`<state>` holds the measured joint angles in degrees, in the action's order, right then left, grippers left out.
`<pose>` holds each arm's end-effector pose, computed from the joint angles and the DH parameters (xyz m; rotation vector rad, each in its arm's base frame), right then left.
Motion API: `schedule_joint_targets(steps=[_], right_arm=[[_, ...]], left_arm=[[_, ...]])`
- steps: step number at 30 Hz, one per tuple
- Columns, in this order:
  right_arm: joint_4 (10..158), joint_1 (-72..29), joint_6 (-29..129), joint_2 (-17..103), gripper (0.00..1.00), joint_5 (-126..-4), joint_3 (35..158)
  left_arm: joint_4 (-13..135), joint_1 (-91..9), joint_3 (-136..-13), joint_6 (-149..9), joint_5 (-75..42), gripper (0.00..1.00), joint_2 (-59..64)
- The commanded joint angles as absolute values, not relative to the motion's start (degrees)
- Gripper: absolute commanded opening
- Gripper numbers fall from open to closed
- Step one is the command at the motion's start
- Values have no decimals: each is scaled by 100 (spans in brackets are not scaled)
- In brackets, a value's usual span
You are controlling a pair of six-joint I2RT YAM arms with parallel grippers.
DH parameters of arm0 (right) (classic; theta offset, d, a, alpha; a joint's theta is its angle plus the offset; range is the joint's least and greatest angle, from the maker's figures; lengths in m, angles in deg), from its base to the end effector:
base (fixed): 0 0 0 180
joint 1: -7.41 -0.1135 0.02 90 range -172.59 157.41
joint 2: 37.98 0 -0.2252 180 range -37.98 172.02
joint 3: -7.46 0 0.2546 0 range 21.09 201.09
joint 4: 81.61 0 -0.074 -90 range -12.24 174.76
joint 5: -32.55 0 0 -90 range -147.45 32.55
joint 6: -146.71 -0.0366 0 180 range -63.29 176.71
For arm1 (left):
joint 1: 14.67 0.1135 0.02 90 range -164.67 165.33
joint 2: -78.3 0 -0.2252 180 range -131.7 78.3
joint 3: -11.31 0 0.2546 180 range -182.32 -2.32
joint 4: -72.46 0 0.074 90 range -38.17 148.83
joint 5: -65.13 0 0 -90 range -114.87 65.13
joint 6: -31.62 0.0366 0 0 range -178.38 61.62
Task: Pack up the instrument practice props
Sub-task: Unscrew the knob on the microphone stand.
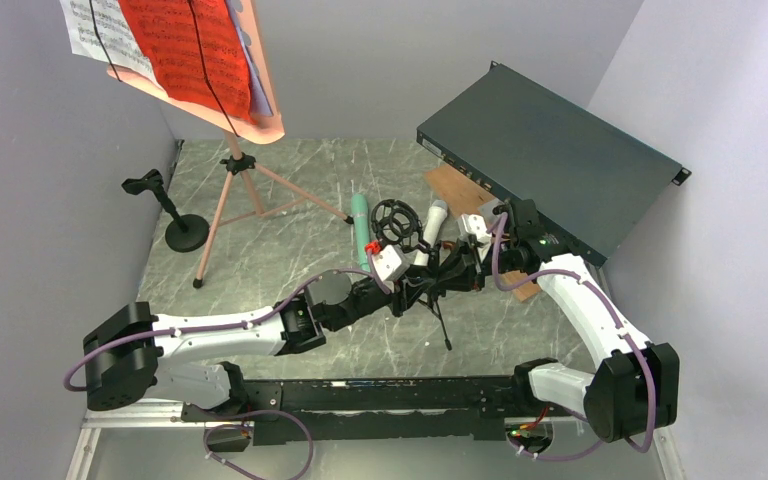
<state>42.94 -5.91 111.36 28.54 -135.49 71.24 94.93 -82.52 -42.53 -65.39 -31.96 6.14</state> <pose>0.2132 0.0873 0.2386 -1.4100 1.3155 1.2357 0.1183 -0.2787 0.2558 0.7056 1.4086 -0.9499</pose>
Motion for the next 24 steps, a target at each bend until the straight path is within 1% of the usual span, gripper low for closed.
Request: schedule_joint_targets(steps=[1,3,5,7,9,11,16,21,24], right_arm=[[4387,-744,11199,2768,0,-13903,7163],[4409,-744,11172,2763,0,-13901,7157],[4431,-744,11139,2765,0,-13903,7148],[4446,-747,11125,2762,0,-13901,7146],[4466,-743,11099,2766,0,-13901,7137],[4481,-744,11081,2763,0,-13893,7137],[4490,-742,11067,2758,0,-13892,7137],[4515,-744,11043,2759,0,-13884,7137],[4525,-743,11024,2758,0,-13875,7129]], left_arm=[[10505,-8199,-4248,-6709,-3520,31,649],[10525,-8199,-4245,-6725,-3553,40,657],[10502,-8199,-4272,-6709,-3559,46,643],[10486,-8199,-4312,-6704,-3559,50,621],[10494,-8199,-4356,-6689,-3539,51,570],[10470,-8199,-4392,-6678,-3527,51,502],[10158,-8199,-4513,-6659,-3436,44,431],[9504,-8199,-4756,-6578,-3180,45,391],[9057,-8199,-4900,-6515,-3036,38,363]])
